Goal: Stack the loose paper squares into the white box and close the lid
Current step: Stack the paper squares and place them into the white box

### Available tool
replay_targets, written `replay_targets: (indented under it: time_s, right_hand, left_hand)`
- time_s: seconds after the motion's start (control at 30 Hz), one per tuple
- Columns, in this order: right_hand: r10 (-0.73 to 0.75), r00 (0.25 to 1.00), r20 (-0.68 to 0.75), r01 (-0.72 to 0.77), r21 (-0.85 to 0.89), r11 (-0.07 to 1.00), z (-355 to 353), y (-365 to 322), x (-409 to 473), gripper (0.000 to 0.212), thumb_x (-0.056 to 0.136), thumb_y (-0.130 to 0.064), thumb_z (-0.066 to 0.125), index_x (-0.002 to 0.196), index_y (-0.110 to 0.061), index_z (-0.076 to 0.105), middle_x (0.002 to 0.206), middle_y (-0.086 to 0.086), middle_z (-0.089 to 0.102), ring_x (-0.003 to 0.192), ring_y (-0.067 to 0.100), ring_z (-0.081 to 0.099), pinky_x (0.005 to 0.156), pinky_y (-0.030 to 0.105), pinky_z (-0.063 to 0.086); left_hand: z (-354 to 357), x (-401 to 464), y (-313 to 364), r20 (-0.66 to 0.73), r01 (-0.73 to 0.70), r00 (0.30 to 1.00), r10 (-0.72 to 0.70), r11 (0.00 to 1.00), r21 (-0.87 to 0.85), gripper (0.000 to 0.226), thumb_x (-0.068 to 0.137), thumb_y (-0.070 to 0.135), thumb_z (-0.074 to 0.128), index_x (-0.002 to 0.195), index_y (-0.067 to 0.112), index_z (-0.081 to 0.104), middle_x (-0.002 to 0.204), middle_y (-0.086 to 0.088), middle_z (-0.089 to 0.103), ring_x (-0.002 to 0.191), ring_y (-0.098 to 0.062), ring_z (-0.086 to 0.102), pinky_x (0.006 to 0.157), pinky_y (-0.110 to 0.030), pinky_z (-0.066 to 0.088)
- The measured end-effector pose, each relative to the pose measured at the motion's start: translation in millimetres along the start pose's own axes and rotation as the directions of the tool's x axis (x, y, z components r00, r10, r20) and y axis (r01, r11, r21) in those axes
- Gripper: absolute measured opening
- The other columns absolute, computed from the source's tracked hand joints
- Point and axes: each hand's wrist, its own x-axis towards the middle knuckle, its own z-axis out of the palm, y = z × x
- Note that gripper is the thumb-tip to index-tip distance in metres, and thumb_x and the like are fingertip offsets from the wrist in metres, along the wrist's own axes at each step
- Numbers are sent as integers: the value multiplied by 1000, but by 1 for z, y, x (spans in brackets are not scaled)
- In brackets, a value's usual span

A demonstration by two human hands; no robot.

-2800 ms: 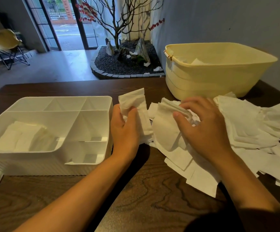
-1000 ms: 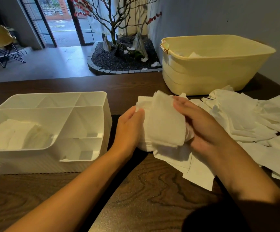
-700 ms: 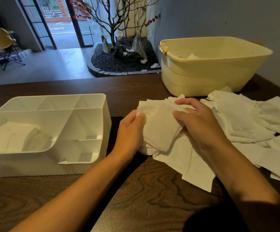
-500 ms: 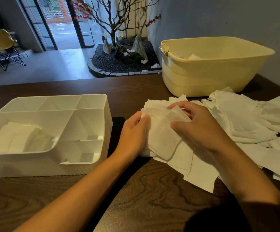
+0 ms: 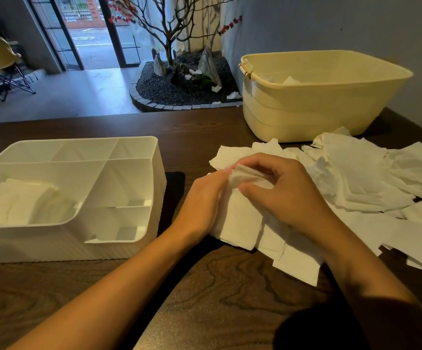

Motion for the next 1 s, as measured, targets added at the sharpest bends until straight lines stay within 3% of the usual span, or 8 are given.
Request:
replay_targets:
  time_s: [0.1,0.27,0.37,0.43,0.53,0.67,0.83,1.0]
  right_hand:
    - [4,995,-100,-6,-23,1000,3,6,2,23,86,-10,73,96,-30,73,89,-21,69,90,-1,62,73,16,53]
    - [64,972,-225,-88,-98,991,5,13,6,29,87,-16,71,100,-41,63,98,-28,60,99,-8,53,79,22,52]
    - [58,996,-63,-61,-42,997,-5,12,5,55,86,-13,68,125,-48,51,121,-25,50,111,-7,47,91,23,47]
    - [55,995,80,-59,43,997,-11,8,4,66,84,-5,68,130,-47,47,122,-21,52,105,-8,53,82,20,54]
    - [-15,982,188,19,-21,1000,-12,0,4,68,78,3,72,129,-38,54,119,-13,58,100,1,59,80,21,55]
    - [-12,973,230,-5,72,997,-3,-21,-4,58,74,10,74,117,-28,62,102,5,68,90,16,67,78,35,59]
    - [6,972,234,19,-106,994,32,-33,-33,33,77,-7,77,100,-28,66,92,-10,67,85,5,62,75,25,53]
    - [112,991,77,-113,8,994,67,-24,-59,22,83,-8,73,99,-23,67,89,-6,67,80,8,61,71,26,52]
  left_hand:
    - [-1,-1,0,46,0,999,1,1000,-11,37,101,40,46,112,13,69,103,-6,73,97,-23,69,84,-32,52]
    - [-3,-1,3,96,-36,995,18,981,189,53,89,12,69,133,35,53,120,12,67,114,-10,62,103,-41,51]
    - [-8,-4,13,94,-87,993,64,961,261,56,89,8,68,131,40,49,122,17,64,115,-5,61,99,-33,54]
    - [-14,-9,25,119,-98,991,64,945,311,55,87,7,69,124,42,49,116,19,65,110,-4,63,91,-27,57]
    - [-26,-24,35,107,-121,991,85,912,391,49,83,8,72,116,39,51,109,16,66,104,-5,64,89,-31,58]
    - [-42,-62,36,47,-178,984,174,894,411,42,78,16,75,109,35,53,103,17,65,103,-6,64,86,-26,55]
    - [-63,-107,27,-8,-242,953,302,780,576,41,84,11,76,115,29,54,107,18,64,103,-2,62,88,-24,51]
    - [-66,-133,19,-70,-226,937,343,745,628,46,85,11,74,113,35,47,105,18,60,100,-5,61,83,-16,47]
